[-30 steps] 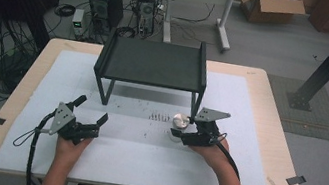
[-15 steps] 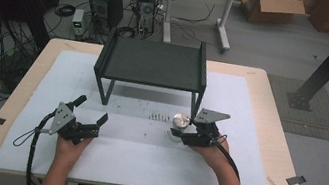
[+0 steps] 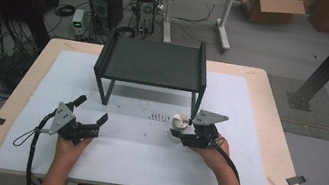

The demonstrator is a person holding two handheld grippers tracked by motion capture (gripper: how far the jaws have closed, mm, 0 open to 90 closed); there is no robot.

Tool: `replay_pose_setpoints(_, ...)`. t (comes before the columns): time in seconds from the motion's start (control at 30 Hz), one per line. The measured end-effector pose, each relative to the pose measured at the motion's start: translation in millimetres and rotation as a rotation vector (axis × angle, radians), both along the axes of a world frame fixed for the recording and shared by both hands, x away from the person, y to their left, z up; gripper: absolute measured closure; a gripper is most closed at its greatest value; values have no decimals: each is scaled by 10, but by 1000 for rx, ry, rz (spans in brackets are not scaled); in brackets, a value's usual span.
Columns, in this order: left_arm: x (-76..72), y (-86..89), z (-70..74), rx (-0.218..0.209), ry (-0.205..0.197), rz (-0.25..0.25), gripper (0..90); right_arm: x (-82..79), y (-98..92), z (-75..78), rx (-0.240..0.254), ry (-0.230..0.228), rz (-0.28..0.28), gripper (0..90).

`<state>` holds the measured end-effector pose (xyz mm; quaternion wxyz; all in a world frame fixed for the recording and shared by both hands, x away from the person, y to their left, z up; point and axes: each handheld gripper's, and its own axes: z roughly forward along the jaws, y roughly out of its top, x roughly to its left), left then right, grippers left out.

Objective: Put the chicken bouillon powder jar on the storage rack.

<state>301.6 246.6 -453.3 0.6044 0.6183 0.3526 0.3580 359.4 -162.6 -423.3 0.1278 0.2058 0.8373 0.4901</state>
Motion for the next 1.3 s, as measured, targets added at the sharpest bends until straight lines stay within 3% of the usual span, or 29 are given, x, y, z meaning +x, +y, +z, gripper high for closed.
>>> replay_pose_setpoints(0.4,1,0,0,-1,1,0,2,-32,-16,143,12,-8,4,429)
replay_pose_setpoints(1.3,1,0,0,-2,1,0,2,106,208,810,10,-33,12,429)
